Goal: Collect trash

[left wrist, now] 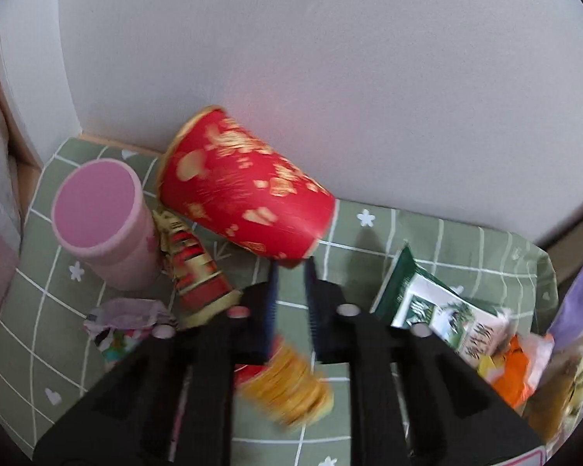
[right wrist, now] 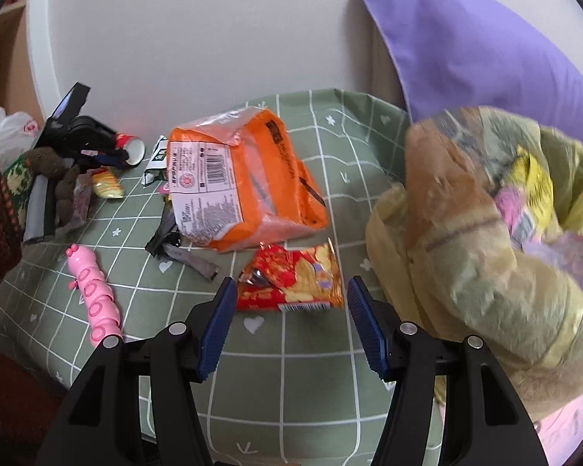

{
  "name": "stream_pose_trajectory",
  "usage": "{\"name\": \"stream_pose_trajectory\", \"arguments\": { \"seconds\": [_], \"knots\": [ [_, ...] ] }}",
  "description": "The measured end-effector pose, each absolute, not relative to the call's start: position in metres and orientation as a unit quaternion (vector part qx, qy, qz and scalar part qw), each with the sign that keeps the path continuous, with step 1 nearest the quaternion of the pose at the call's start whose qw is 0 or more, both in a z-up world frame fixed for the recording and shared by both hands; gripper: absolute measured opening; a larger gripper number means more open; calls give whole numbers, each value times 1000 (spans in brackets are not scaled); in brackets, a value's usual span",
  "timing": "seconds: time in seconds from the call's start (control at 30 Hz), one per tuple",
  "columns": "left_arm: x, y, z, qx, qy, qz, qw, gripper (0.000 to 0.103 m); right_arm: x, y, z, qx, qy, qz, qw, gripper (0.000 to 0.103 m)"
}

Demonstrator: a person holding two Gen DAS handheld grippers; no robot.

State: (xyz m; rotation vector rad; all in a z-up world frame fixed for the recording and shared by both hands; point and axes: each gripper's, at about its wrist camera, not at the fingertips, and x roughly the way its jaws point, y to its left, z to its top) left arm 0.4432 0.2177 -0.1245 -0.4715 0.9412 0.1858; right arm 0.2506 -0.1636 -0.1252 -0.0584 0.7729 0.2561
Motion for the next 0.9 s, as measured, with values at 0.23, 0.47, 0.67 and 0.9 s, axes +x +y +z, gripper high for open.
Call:
{"name": "stream_pose_trajectory", "arguments": {
  "seconds": [0.23,0.47,0.67,0.9],
  "knots": [
    [393,215,-100,-224,404,25,887,22,262,-157,-121,-1,370,155,916,56],
    [337,248,-78,-183,376,55,907,43,310,-78,-71,-30,306,277,910,56],
    [305,285,-77,-188,368,94,906,51,376,50,-61,-133,277,404,862,56],
    [270,303,-93,-207,382,89,896,53,435,162,-111,-278,310,445,793,56]
  ]
}}
